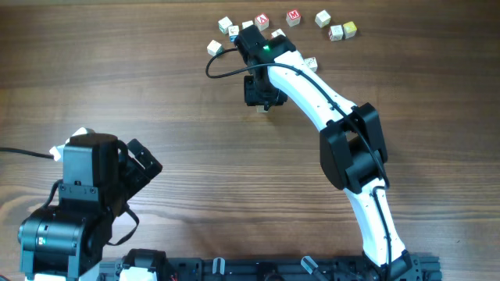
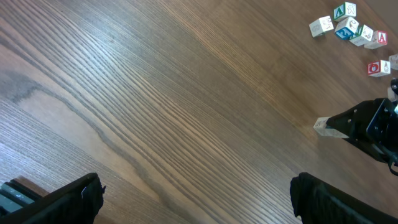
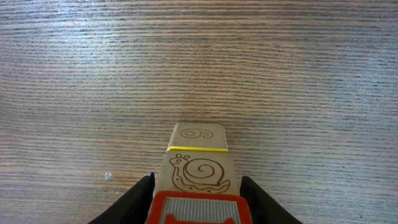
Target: Form a tower
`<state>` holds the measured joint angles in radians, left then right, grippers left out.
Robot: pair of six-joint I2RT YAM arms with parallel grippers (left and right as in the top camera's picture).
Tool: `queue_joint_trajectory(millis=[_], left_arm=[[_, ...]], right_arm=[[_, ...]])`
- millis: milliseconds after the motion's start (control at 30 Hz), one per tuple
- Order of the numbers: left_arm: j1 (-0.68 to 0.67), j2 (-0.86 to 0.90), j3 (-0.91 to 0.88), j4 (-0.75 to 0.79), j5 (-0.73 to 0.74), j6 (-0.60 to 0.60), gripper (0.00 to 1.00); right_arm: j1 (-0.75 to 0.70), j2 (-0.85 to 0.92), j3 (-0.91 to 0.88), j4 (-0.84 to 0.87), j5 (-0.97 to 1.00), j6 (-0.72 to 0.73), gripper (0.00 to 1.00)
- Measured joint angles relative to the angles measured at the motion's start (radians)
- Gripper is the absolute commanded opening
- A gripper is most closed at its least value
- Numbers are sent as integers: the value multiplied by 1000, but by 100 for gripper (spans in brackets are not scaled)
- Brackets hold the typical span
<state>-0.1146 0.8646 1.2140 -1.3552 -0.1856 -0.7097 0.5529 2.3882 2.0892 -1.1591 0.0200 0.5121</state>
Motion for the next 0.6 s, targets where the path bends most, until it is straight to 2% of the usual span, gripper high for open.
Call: queue_joint_trajectory(millis=[33, 167, 267, 333, 400, 600], left_arm=[[0, 0, 0, 0, 0, 0, 100], [0, 0, 0, 0, 0, 0, 100], [0, 0, 0, 0, 0, 0, 100], [0, 0, 0, 0, 0, 0, 100], [0, 0, 0, 0, 0, 0, 100], [0, 0, 0, 0, 0, 0, 100]], right_arm=[[0, 0, 0, 0, 0, 0, 67], [0, 0, 0, 0, 0, 7, 87], [0, 0, 0, 6, 1, 8, 92], [0, 0, 0, 8, 1, 7, 92], [0, 0, 0, 8, 0, 7, 99], [0, 0, 0, 8, 1, 7, 99]])
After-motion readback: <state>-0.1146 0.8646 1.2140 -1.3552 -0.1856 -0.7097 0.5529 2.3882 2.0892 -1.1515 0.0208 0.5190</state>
